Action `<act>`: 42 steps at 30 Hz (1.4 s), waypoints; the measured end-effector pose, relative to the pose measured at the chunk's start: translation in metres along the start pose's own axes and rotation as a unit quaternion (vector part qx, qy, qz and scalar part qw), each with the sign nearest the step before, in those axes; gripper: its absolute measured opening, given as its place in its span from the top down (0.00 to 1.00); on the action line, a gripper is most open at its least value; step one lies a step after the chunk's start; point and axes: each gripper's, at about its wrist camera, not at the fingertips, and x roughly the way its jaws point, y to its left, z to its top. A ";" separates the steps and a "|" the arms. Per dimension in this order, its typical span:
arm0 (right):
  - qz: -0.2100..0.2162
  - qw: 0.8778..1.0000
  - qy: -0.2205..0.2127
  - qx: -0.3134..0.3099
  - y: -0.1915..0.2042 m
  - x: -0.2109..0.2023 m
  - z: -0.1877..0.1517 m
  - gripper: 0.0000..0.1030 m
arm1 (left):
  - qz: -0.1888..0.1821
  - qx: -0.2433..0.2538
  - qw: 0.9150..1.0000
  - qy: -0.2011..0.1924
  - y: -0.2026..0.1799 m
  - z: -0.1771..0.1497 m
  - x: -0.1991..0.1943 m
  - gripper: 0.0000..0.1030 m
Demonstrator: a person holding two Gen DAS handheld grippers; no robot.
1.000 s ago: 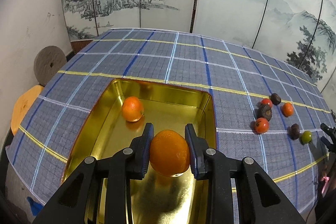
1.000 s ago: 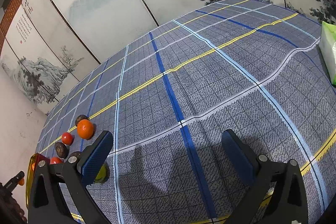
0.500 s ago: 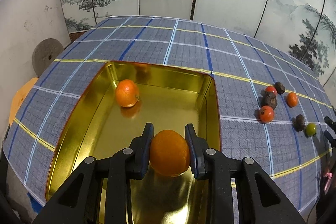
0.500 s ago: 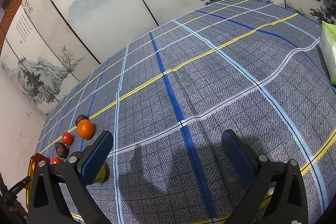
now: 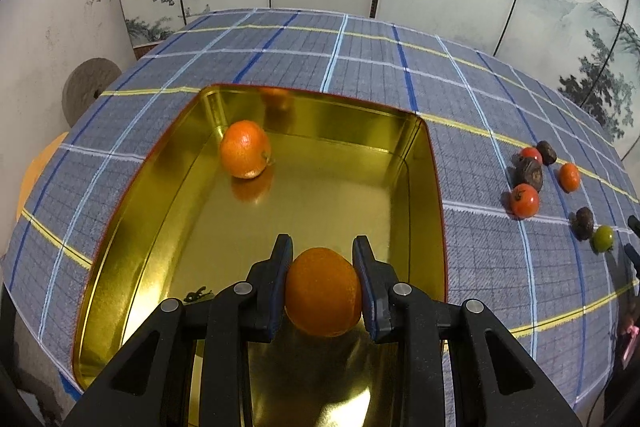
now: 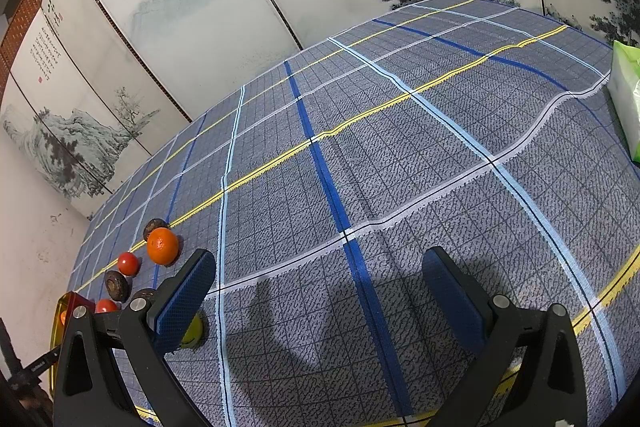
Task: Organize fruits
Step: 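Carry the tangerine with the left gripper into the gold tin and open, then move the right gripper toward the remaining green tomato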
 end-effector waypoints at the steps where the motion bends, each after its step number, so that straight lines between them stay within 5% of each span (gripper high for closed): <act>1: 0.000 1.000 0.000 0.000 0.000 0.000 0.000 0.00 | 0.001 0.002 1.000 0.005 0.000 -0.001 0.002 0.69; 13: -0.005 1.000 0.002 -0.003 0.000 0.000 0.000 0.00 | 0.012 0.006 1.000 0.020 -0.002 -0.001 0.008 0.67; 16: -0.012 1.000 0.004 -0.008 0.001 0.000 0.000 0.00 | 0.007 -0.001 1.000 0.022 -0.001 -0.001 0.007 0.54; 18: -0.021 1.000 0.007 -0.015 0.005 0.001 0.000 0.00 | -0.004 -0.006 1.000 0.005 0.000 0.000 0.000 0.30; 25: -0.053 0.996 0.036 -0.057 0.018 -0.003 -0.009 0.00 | -0.036 -0.026 0.993 -0.108 0.017 -0.005 -0.062 0.23; 31: -0.016 0.992 0.038 -0.119 0.040 -0.030 -0.024 0.00 | -0.048 -0.034 0.983 -0.174 0.030 -0.046 -0.115 0.15; 40: -0.006 0.962 0.054 -0.267 0.098 -0.025 -0.047 0.03 | -0.061 -0.022 0.984 -0.164 0.020 -0.134 -0.132 0.15; 42: -0.006 0.959 0.059 -0.277 0.103 -0.018 -0.049 0.14 | -0.072 -0.018 0.985 -0.158 0.015 -0.147 -0.131 0.15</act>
